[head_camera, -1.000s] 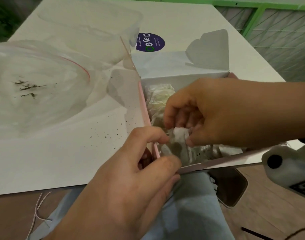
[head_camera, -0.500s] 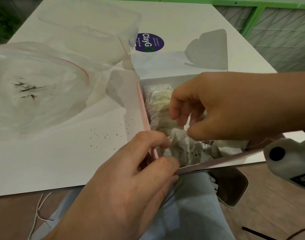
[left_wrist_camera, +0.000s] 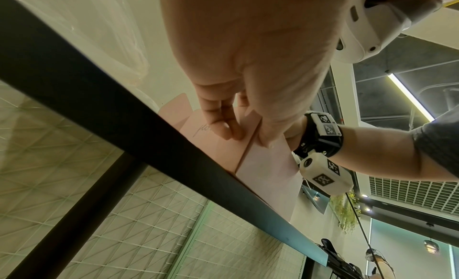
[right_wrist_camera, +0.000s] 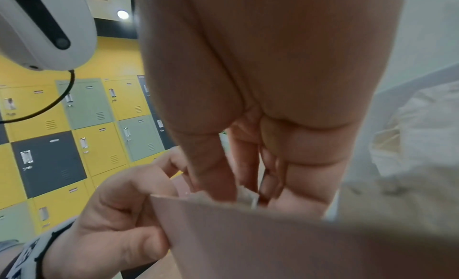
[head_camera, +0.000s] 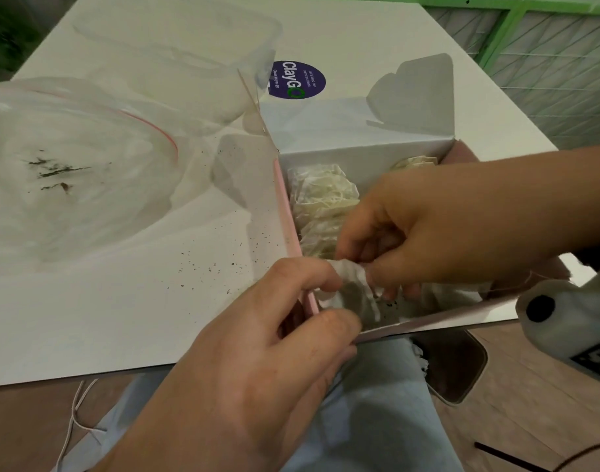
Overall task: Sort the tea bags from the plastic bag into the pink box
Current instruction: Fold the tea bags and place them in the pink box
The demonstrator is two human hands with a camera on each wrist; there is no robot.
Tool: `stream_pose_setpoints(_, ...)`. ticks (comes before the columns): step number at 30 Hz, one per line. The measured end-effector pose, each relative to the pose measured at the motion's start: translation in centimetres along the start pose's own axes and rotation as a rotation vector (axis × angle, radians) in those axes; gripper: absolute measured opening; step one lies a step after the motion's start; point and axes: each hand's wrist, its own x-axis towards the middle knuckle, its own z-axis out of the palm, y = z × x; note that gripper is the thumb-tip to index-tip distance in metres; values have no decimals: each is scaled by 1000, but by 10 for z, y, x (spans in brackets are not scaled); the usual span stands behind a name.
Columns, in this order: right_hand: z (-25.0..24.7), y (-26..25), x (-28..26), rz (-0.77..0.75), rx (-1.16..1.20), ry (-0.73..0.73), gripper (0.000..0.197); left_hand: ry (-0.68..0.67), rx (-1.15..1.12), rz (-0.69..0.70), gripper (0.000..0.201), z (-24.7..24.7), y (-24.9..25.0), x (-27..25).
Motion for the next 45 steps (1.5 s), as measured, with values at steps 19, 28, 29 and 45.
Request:
stream_pose_setpoints(19, 27, -11, 17, -201, -385, 129, 26, 7, 2, 15, 14, 3, -2, 0)
stream_pose_setpoints(28, 27, -12, 14, -249, -460, 258, 33, -6, -18, -6, 15, 4, -1, -1)
stream_pose_setpoints(29, 26, -11, 14, -241, -431, 246, 33, -10, -21, -9, 15, 4, -1, -1)
stream_pose_setpoints(45, 15, -11, 13, -128, -295, -18, 16, 1, -33, -5, 14, 5, -1, -1)
